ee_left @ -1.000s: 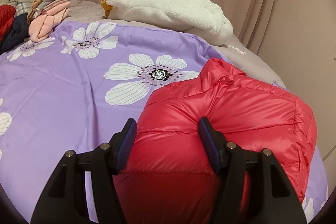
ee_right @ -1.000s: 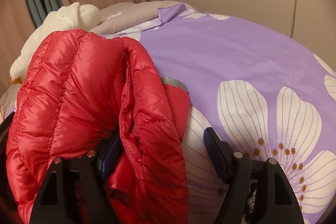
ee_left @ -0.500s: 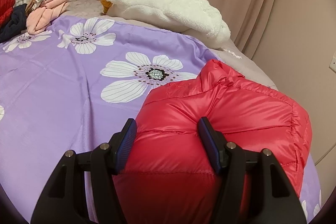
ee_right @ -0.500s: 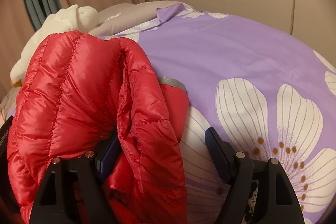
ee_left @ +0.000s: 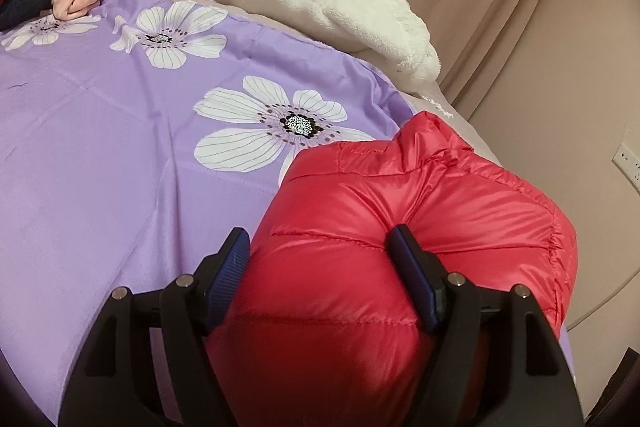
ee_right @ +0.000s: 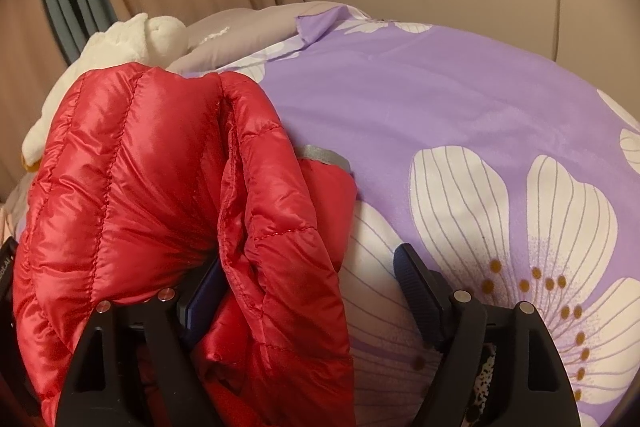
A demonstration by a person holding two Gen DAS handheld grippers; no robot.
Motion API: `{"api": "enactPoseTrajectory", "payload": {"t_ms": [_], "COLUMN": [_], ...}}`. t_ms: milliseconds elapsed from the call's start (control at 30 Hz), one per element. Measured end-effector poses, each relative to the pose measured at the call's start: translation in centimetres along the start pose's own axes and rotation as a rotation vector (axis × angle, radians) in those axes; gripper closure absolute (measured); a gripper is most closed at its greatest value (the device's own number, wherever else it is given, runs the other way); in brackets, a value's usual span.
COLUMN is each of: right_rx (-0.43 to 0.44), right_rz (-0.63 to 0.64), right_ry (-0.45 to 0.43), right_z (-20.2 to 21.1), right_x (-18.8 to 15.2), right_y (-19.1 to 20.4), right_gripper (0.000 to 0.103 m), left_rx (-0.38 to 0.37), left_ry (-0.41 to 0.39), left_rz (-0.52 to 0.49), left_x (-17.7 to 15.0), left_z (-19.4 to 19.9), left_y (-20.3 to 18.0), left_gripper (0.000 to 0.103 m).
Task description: Fold large clothes
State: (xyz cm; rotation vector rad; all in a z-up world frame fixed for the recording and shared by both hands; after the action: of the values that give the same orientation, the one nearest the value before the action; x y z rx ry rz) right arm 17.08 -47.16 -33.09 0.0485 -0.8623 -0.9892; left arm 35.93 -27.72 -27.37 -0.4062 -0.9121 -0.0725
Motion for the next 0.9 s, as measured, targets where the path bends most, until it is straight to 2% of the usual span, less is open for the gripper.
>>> {"api": "enactPoseTrajectory", "payload": {"t_ms": [900], "right_rx": [0.018], "right_rz": [-0.014], "right_ry": [0.004], "right_z": [-0.12], "right_x": [-0.06], "right_y": [-0.2], "right_gripper": [0.022], "left_rx": [0.005], "left_ry": [-0.015], "left_rz": [-0.001], "left_x": [-0.12], "left_z": [0.1], "left_y": [0.12], "left_gripper": [0.029]}}
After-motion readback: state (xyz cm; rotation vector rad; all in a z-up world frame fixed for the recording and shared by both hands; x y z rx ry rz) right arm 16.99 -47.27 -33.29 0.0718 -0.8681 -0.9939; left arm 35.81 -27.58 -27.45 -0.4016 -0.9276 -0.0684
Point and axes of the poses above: each gripper's, at about its wrist camera, not at the fingertips, and z roughly against the way its jaws point, y to its left, x to its top, the point moved 3 cm from there along -z, roughly the way its jaws point, and after that the axes turned 9 degrees about -z, right-handed, at the moved point
